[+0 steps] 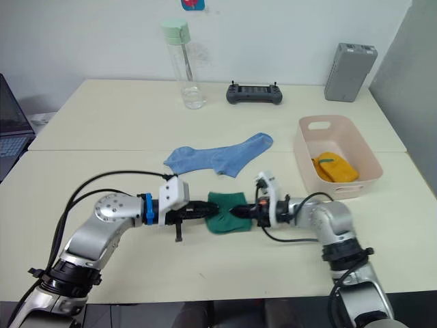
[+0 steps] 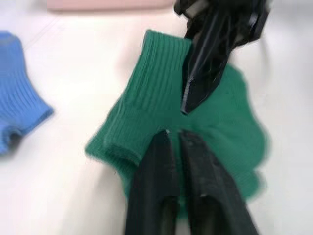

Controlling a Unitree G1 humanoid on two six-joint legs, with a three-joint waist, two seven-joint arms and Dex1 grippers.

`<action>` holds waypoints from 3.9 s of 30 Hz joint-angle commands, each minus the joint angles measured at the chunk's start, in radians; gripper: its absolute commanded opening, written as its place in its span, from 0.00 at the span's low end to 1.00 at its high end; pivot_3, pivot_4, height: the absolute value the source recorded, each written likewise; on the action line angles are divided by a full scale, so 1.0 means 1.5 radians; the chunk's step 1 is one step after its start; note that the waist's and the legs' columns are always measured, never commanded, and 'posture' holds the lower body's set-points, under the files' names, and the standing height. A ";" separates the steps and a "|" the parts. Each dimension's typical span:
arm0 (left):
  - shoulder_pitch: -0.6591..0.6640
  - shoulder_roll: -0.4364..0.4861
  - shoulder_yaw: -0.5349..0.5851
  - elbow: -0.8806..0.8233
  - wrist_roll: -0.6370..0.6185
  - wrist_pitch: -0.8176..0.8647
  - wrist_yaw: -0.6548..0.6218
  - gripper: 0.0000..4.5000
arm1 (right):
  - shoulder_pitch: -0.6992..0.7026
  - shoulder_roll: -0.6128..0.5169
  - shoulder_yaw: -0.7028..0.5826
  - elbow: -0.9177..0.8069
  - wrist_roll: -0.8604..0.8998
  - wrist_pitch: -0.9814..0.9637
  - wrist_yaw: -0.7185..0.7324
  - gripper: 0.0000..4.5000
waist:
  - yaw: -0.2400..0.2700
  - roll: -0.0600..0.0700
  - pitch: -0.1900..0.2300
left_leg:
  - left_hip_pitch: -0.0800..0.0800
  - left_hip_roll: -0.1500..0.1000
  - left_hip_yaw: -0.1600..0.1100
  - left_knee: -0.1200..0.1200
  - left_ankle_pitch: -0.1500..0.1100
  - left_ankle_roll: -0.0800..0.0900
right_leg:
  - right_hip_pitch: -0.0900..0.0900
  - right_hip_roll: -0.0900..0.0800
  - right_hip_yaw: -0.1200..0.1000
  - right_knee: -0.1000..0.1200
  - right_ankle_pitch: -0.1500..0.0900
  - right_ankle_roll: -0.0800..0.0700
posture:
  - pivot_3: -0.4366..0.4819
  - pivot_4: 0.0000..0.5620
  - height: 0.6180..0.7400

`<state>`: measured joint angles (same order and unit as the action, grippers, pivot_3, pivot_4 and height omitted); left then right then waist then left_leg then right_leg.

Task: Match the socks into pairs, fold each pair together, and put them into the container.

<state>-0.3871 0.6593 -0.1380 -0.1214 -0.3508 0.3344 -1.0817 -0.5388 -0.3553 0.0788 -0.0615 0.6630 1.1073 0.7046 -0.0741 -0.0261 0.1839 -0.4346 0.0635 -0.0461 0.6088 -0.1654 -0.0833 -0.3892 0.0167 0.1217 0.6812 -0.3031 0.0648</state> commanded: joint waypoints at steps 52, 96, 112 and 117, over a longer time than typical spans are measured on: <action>-0.347 -0.266 -0.029 0.084 -0.003 0.057 0.148 1.00 | -0.417 -0.442 0.169 0.617 -0.622 -1.058 0.470 0.99 | 0.008 0.006 0.004 | 0.002 -0.002 0.003 0.001 0.000 0.000 | 0.001 -0.001 0.003 0.000 0.002 -0.002 | 0.48 0.27 1.00; -0.315 -0.227 -0.034 0.033 0.009 0.096 0.137 1.00 | -0.556 -0.383 0.147 0.786 -0.707 -1.070 0.274 0.00 | 0.008 0.008 0.005 | 0.002 -0.002 0.002 0.001 0.000 0.000 | 0.001 -0.002 0.002 0.001 0.002 -0.002 | 0.48 0.27 1.00; -0.014 -0.140 0.161 -0.037 0.038 0.017 0.298 1.00 | -0.043 -0.090 -0.118 -0.098 -0.309 -0.442 0.002 0.99 | 0.012 0.008 0.004 | 0.001 -0.002 -0.003 0.001 0.000 0.000 | 0.000 -0.001 -0.001 0.010 0.000 -0.005 | 0.48 0.27 1.00; 0.137 -0.170 0.205 -0.086 0.029 0.012 0.358 1.00 | 0.154 -0.022 -0.076 -0.222 -0.318 -0.407 -0.088 0.99 | 0.019 0.007 0.003 | 0.001 -0.002 -0.004 0.003 0.000 0.000 | 0.001 -0.001 -0.001 0.010 -0.001 -0.005 | 0.48 0.27 1.00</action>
<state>-0.2045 0.4187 0.1437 -0.1951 -0.2912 0.3688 -0.5758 -0.3349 -0.4112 -0.0285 -0.3234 0.1768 0.4781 0.6233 -0.0461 -0.0156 0.1887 -0.4323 0.0599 -0.0511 0.6131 -0.1651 -0.0837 -0.3875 0.0155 0.1208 0.6957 -0.3041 0.0569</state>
